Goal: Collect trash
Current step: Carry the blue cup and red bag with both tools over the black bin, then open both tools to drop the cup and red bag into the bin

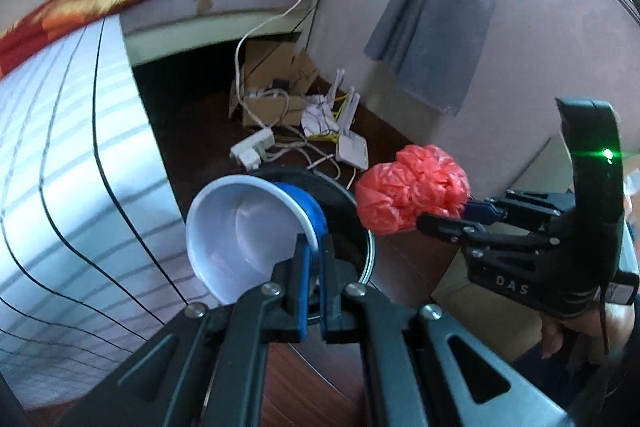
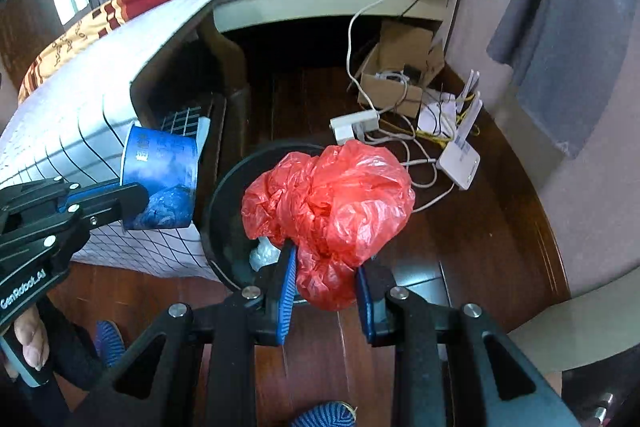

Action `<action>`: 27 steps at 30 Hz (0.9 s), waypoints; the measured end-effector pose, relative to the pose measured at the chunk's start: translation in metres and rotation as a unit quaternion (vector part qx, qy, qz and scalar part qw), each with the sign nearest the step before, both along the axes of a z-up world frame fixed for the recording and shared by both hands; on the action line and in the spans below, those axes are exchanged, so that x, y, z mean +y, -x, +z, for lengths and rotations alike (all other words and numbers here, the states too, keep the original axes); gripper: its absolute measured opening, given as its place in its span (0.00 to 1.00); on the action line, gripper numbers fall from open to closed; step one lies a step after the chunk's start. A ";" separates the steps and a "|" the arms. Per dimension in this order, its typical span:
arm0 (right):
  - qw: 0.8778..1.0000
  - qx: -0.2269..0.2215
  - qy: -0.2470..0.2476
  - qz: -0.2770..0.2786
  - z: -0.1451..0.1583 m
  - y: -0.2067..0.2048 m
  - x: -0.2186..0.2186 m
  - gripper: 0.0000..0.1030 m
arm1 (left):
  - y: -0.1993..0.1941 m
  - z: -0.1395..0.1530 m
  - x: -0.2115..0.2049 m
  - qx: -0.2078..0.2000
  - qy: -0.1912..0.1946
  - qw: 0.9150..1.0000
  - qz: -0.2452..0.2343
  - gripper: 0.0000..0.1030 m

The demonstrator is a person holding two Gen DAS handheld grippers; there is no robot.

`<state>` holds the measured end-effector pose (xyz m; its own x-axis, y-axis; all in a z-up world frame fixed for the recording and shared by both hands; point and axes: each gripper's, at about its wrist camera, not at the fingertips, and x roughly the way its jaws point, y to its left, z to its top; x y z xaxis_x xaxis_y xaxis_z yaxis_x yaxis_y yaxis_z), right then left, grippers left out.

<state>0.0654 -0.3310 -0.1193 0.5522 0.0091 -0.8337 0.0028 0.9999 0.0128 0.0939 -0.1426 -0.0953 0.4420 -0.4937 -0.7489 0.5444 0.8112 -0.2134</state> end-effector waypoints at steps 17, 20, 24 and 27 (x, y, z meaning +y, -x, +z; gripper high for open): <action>0.996 0.063 -0.008 0.058 -0.078 -0.036 0.007 0.28 | -0.033 -0.070 -0.011 0.068 -0.017 0.997 0.021 0.04; 0.994 0.072 -0.004 0.077 -0.089 -0.043 0.012 0.30 | -0.042 -0.080 -0.008 0.087 -0.009 0.996 0.021 0.06; 0.992 0.079 0.058 0.079 -0.105 -0.053 0.014 0.93 | -0.047 -0.091 -0.005 0.087 -0.023 0.995 0.042 0.79; 0.993 0.075 0.065 0.064 -0.104 -0.054 0.003 0.94 | -0.042 -0.093 -0.001 0.074 -0.043 0.995 0.056 0.79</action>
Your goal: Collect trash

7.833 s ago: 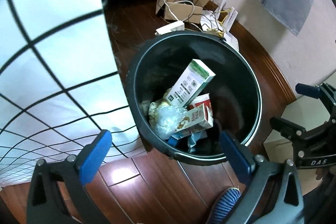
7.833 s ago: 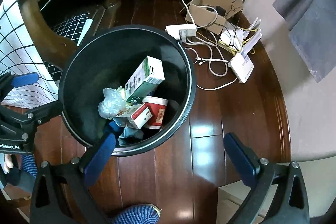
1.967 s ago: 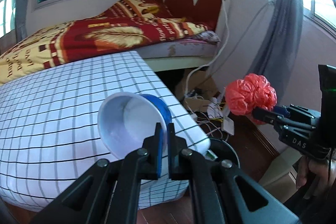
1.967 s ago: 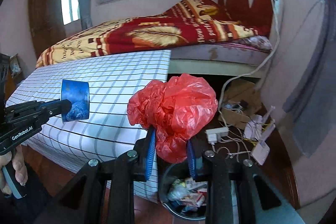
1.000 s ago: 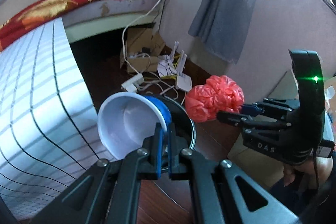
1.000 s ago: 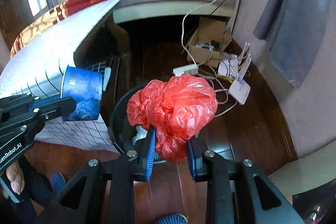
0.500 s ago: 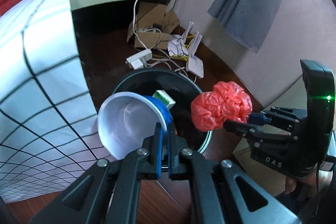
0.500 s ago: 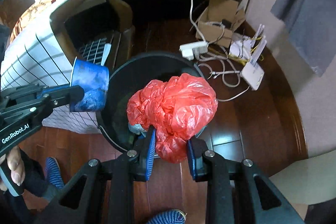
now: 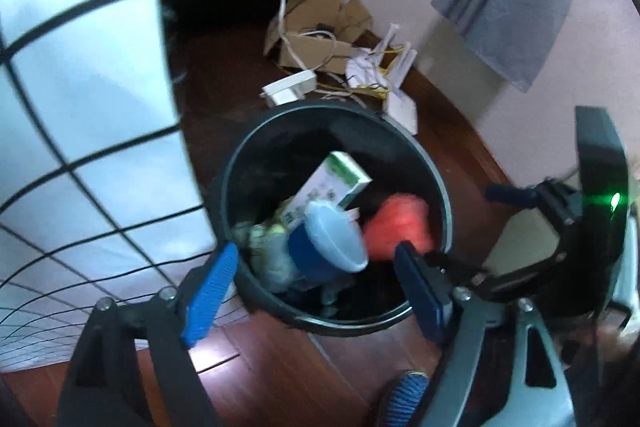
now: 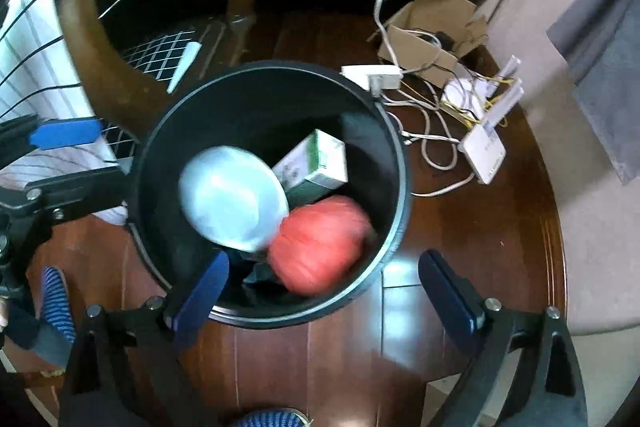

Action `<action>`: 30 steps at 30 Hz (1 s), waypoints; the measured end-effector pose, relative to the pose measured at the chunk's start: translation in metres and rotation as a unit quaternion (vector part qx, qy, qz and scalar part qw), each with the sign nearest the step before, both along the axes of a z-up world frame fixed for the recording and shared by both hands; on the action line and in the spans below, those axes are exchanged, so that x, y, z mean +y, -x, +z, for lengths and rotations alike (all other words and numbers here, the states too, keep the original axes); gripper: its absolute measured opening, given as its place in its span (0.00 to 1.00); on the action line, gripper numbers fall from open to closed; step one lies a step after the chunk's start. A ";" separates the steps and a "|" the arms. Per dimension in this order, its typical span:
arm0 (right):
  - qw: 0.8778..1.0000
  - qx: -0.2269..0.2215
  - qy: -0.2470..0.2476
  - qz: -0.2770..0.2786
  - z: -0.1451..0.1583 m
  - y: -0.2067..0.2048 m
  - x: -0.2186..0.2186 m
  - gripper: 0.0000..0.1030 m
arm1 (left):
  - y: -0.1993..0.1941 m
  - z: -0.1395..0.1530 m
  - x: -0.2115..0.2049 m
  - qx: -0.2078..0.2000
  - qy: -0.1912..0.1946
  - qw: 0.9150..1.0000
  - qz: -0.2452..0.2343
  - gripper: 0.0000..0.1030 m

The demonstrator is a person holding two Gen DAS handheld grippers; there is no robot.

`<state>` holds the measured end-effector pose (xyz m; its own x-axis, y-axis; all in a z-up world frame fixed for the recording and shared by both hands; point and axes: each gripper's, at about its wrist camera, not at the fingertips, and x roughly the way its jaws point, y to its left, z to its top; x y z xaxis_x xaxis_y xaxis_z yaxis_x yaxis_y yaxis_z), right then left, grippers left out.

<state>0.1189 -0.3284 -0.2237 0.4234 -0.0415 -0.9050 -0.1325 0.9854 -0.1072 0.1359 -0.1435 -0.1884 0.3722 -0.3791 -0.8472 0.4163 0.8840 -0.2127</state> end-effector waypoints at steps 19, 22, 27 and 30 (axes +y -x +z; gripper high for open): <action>0.999 -0.032 -0.003 -0.018 0.037 0.018 0.011 1.00 | 0.021 0.010 0.027 -0.035 -0.054 0.996 0.054 0.93; 0.999 -0.044 -0.006 -0.018 0.049 0.022 0.016 1.00 | 0.026 0.016 0.030 -0.042 -0.054 0.996 0.055 0.93; 0.998 -0.061 -0.009 -0.016 0.068 0.030 0.025 1.00 | 0.035 0.028 0.036 -0.055 -0.056 0.995 0.056 0.93; 0.997 -0.070 -0.008 -0.015 0.080 0.037 0.031 1.00 | 0.040 0.038 0.044 -0.061 -0.057 0.995 0.061 0.93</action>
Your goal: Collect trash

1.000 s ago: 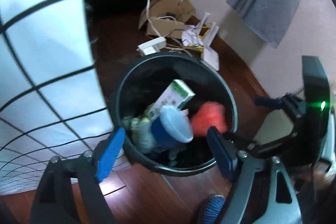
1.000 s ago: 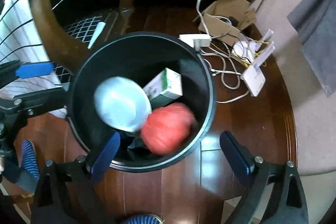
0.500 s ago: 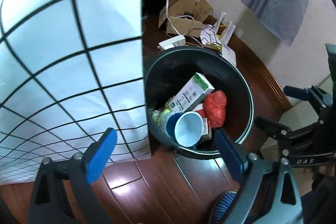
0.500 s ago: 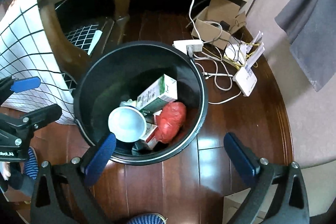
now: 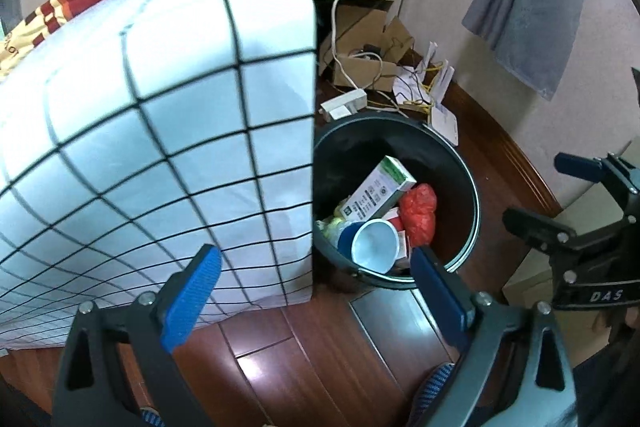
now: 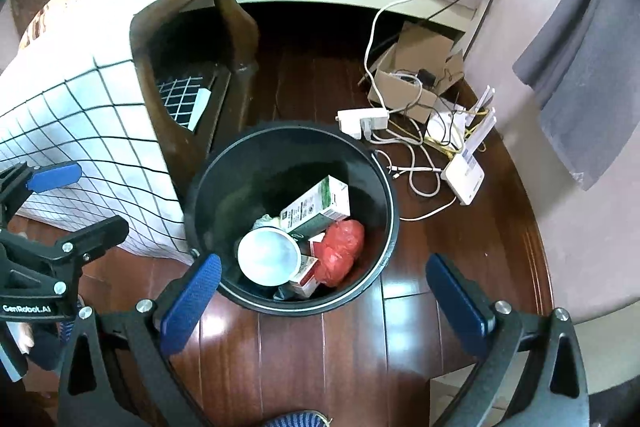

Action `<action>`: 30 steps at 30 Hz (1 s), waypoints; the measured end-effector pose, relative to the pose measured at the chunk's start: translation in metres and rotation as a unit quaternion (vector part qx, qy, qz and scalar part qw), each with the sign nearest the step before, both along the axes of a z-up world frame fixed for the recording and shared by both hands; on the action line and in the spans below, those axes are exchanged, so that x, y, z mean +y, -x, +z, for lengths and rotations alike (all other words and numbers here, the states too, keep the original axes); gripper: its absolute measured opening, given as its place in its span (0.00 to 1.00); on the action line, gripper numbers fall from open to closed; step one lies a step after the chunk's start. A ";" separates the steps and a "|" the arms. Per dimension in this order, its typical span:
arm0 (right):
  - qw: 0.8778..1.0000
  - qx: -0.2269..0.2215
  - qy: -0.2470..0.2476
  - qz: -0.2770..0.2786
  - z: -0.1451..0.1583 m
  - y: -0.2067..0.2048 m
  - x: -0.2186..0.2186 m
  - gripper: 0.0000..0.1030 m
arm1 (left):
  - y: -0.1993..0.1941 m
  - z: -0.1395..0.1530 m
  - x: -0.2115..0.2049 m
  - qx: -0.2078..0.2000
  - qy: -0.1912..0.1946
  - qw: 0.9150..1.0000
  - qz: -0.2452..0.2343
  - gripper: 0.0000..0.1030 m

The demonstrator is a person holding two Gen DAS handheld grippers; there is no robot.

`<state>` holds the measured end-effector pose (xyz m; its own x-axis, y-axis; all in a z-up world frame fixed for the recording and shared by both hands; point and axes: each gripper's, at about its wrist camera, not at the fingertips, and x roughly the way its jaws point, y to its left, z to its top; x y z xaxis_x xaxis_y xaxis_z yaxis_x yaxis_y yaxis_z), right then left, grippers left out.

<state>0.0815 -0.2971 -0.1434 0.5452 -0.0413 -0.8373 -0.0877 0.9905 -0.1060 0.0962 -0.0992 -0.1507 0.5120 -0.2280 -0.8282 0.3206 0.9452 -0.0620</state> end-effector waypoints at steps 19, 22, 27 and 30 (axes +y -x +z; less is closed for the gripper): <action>0.994 -0.108 -0.001 -0.021 0.122 0.069 0.050 1.00 | 0.048 0.110 0.048 -0.100 0.003 0.994 0.053 0.93; 0.992 -0.120 -0.008 -0.024 0.136 0.079 0.056 1.00 | 0.061 0.122 0.055 -0.111 0.005 0.992 0.051 0.93; 0.989 -0.140 -0.014 -0.033 0.164 0.101 0.062 1.00 | 0.085 0.143 0.063 -0.134 0.006 0.990 0.045 0.94; 0.988 -0.152 -0.014 -0.037 0.178 0.115 0.067 1.00 | 0.101 0.153 0.066 -0.149 0.006 0.988 0.042 0.94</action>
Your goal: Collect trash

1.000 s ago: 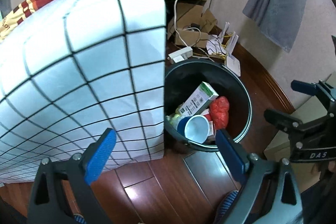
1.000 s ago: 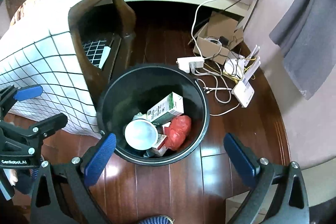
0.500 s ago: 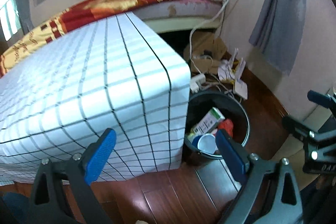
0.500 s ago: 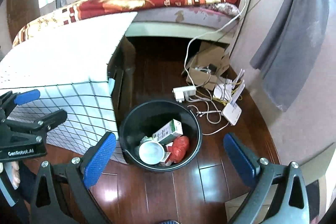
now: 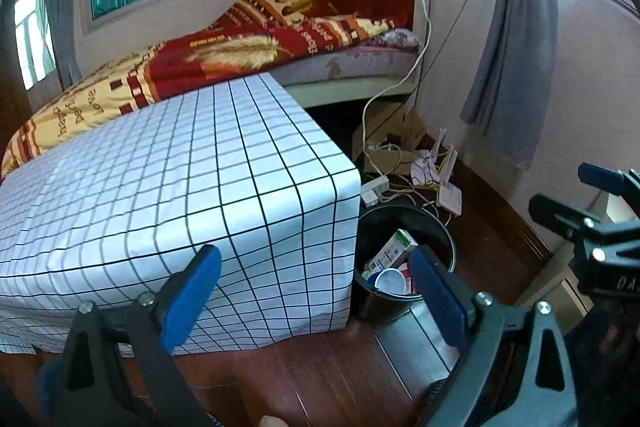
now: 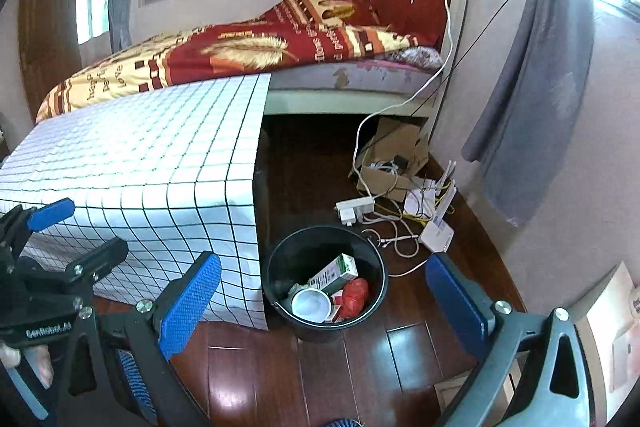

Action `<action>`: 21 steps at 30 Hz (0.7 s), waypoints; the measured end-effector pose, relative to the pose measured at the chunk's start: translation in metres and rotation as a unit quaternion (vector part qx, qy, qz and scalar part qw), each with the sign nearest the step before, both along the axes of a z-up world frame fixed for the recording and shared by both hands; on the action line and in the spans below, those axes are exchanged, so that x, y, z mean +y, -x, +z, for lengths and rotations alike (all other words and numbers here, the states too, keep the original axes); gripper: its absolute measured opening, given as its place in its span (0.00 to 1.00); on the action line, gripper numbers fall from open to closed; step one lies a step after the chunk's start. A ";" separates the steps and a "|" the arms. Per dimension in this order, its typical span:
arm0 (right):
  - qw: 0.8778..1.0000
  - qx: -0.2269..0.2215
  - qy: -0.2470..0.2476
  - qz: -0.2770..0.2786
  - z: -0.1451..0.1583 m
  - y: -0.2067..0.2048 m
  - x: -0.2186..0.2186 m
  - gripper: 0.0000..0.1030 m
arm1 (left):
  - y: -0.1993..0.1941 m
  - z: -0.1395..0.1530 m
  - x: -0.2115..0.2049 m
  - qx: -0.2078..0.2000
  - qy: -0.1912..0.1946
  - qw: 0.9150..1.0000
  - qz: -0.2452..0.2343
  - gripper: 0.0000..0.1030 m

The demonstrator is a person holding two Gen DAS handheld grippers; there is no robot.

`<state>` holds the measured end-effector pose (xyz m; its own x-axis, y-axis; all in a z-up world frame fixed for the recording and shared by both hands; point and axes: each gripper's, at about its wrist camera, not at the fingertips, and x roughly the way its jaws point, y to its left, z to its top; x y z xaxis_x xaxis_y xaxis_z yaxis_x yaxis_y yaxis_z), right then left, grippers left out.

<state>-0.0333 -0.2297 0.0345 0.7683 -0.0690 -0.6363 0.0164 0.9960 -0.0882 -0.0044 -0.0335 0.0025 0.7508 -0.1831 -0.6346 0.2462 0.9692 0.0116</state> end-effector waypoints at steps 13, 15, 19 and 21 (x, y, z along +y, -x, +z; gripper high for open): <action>0.999 -0.043 0.006 0.000 0.035 0.047 0.013 1.00 | 0.040 0.032 0.012 -0.051 0.011 0.999 0.014 0.96; 0.999 -0.046 0.006 -0.002 0.038 0.049 0.012 1.00 | 0.041 0.034 0.014 -0.053 0.015 0.998 0.017 0.96; 0.999 -0.047 0.004 -0.006 0.040 0.050 0.010 1.00 | 0.040 0.036 0.015 -0.059 0.021 0.998 0.017 0.97; 0.999 -0.048 0.001 -0.007 0.042 0.050 0.009 1.00 | 0.040 0.036 0.014 -0.061 0.022 0.998 0.016 0.97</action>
